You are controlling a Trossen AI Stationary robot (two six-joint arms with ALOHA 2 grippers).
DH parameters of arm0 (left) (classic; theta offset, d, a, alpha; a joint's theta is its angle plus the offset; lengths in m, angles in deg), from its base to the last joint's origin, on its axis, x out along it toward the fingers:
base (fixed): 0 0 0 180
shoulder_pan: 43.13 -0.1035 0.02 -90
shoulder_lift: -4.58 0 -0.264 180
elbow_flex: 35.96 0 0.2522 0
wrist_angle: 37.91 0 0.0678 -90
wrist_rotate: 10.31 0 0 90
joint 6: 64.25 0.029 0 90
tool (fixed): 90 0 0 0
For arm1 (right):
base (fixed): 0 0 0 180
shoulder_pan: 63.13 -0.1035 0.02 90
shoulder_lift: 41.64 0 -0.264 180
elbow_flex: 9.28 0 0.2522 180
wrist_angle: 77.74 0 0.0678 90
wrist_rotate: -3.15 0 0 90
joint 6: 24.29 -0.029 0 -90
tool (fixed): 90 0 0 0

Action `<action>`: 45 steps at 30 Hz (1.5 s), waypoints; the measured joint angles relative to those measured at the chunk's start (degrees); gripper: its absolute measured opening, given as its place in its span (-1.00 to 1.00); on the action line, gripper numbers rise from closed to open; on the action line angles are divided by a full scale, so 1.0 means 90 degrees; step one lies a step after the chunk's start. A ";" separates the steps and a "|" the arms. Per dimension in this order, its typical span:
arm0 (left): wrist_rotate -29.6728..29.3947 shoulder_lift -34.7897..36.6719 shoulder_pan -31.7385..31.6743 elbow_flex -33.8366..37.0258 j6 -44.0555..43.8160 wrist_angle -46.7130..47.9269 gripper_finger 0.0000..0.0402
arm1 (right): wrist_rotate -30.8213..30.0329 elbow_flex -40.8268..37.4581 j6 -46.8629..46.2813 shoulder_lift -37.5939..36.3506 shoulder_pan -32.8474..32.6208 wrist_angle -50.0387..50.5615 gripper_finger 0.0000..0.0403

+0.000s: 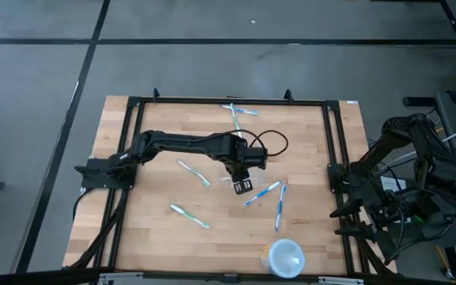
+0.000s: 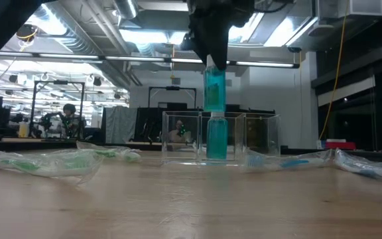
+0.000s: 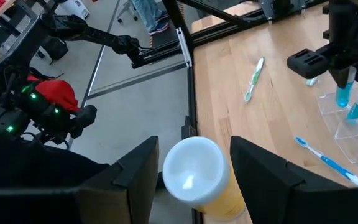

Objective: Pick & Place toothbrushing station
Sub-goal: Put the blue mouthwash into the transparent organizer

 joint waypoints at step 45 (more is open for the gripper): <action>-0.0071 -0.0527 -0.0065 0.0012 0.0018 -0.0183 -0.54 | -0.0330 0.0002 -0.0022 0.0092 -0.0005 -0.0287 0.00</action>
